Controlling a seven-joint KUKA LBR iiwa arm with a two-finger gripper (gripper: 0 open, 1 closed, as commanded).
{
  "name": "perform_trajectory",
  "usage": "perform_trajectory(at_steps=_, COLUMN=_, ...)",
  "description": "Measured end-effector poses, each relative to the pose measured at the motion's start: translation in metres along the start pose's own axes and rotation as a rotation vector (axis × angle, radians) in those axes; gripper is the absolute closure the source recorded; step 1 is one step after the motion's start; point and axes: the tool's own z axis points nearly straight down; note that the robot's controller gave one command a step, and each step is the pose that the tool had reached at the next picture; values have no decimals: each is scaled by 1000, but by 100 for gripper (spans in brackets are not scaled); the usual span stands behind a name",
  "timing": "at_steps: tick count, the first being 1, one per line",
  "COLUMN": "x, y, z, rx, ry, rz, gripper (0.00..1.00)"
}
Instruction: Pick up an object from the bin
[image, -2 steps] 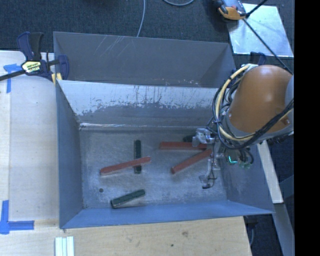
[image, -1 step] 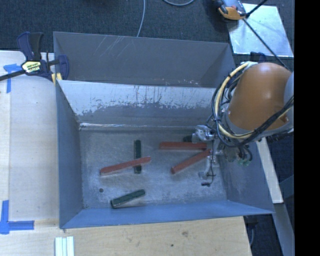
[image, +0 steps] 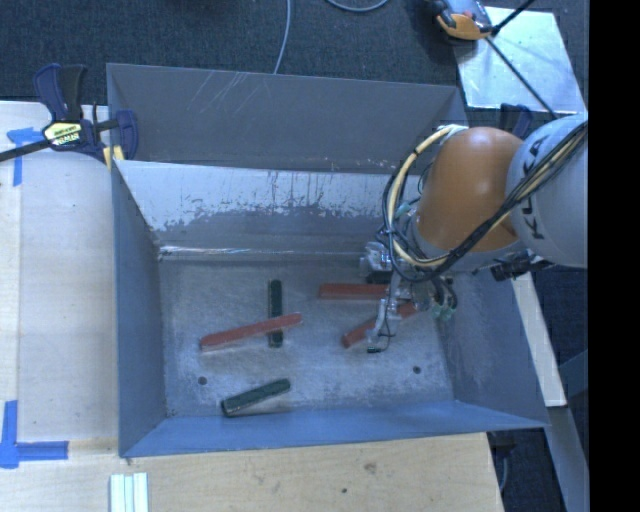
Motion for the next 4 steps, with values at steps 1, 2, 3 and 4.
perform_trajectory(at_steps=1, x=11, y=19, z=42, rx=1, ry=8, rz=-36, gripper=100)
perform_trajectory(at_steps=2, x=11, y=19, z=42, rx=1, ry=8, rz=-37, gripper=0)
perform_trajectory(at_steps=3, x=-22, y=-19, z=53, rx=-1, ry=6, rz=-56, gripper=0)
perform_trajectory(at_steps=4, x=-39, y=-42, z=57, rx=0, ry=-4, rz=-58, gripper=100)
